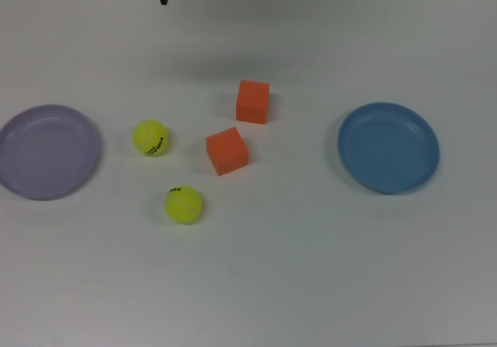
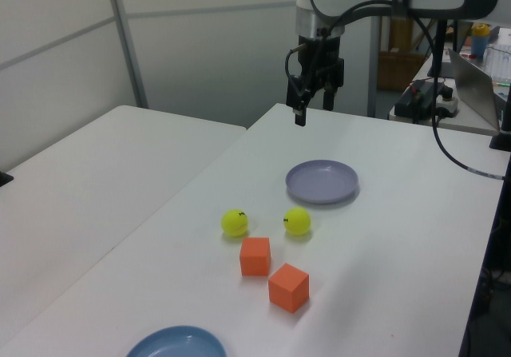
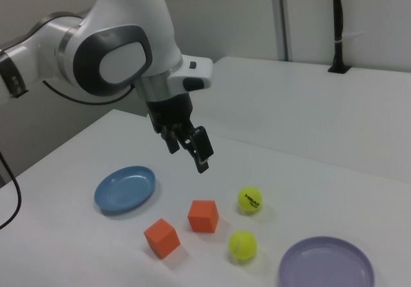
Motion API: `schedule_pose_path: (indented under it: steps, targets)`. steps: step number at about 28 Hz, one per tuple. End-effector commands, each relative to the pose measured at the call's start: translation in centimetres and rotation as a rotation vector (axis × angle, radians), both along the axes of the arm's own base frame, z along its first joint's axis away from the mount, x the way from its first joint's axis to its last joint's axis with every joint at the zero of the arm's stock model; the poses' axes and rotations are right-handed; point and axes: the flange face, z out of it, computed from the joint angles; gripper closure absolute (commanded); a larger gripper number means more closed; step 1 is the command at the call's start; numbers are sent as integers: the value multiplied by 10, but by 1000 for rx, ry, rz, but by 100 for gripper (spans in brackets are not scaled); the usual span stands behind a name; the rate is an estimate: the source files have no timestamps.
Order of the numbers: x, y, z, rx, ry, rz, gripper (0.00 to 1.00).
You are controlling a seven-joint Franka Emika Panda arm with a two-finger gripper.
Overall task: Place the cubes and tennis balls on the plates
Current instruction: 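Lower the open gripper toward the orange cube beside the tennis balls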
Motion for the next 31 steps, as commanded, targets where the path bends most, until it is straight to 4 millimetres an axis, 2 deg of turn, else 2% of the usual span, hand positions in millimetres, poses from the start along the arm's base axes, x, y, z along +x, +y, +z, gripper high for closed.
schedule_pose_path:
  steps: [1,6,7,11,12,16,17,21,22,26,27,31]
  targets:
    - [-3,28,0,78,16,31,0]
    - [-4,43,-3,121,16,55,0]
    - [-6,55,-5,121,22,73,0]
    - [-10,77,-20,118,46,108,0]
    - [-12,90,-29,117,50,123,0]
    - [-16,112,-53,107,65,117,0]
    - [-17,126,-66,103,64,114,0]
    - [-22,141,-95,95,59,105,0]
    - [-26,147,-110,84,63,117,0]
    - [-29,148,-135,74,63,111,0]
    - [-32,150,-149,72,64,112,0]
    - [-37,160,-178,63,66,128,0]
